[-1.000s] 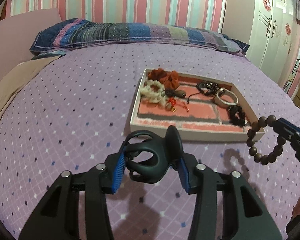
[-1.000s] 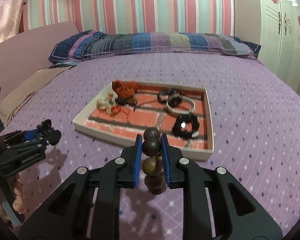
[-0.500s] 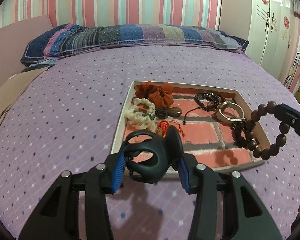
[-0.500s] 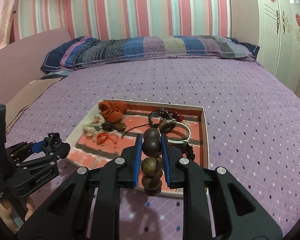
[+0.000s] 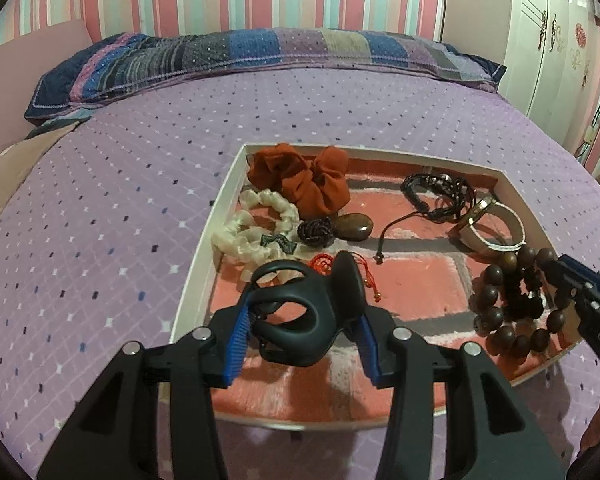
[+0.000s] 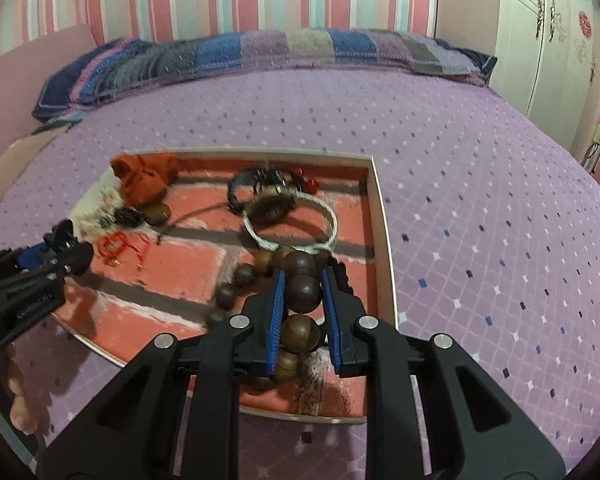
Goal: Organize jewelry
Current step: 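Carry the claw clip and wooden bead bracelet over the tray with both tools, then open both tools to drop the claw clip and bead bracelet into the tray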
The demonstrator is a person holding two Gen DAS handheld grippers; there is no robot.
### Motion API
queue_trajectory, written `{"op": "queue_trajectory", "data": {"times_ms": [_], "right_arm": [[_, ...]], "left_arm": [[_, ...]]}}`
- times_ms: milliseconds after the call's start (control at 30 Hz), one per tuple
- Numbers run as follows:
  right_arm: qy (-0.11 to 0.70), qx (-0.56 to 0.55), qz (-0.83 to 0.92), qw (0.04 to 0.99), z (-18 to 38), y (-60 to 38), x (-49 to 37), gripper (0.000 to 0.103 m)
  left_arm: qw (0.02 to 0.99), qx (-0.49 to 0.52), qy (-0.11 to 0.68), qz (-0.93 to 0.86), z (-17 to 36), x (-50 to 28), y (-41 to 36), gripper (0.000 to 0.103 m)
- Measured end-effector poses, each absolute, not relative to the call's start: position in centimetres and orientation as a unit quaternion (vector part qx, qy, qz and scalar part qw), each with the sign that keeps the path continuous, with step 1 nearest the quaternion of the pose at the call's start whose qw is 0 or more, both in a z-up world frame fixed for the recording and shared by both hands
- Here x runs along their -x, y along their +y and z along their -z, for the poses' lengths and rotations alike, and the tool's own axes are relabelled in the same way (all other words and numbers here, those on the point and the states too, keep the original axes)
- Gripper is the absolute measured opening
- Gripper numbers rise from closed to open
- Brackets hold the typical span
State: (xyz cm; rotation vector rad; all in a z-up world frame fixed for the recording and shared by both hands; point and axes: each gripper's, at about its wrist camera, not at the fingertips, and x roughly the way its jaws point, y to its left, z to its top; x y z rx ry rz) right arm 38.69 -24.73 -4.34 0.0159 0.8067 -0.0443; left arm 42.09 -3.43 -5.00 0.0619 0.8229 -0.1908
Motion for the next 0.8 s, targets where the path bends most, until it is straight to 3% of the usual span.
{"op": "queue_trajectory", "data": {"times_ms": [500,700,800], "right_arm": [[0.446,0.019,0.037,0.894,7.5,-24.2,-41.4,0.022],[0.451,0.012,0.026,0.892,8.0,-24.3,-41.5,0.028],[0.455,0.005,0.021,0.89,7.7,-24.6,-41.4,0.033]], "left_arm": [[0.895,-0.028,0.434,0.099,7.5,-43.8,-3.2,0.048],[0.898,-0.044,0.427,0.094,7.1,-42.7,-3.6,0.065],[0.901,-0.04,0.42,0.097,6.2,-41.9,-3.3,0.068]]}}
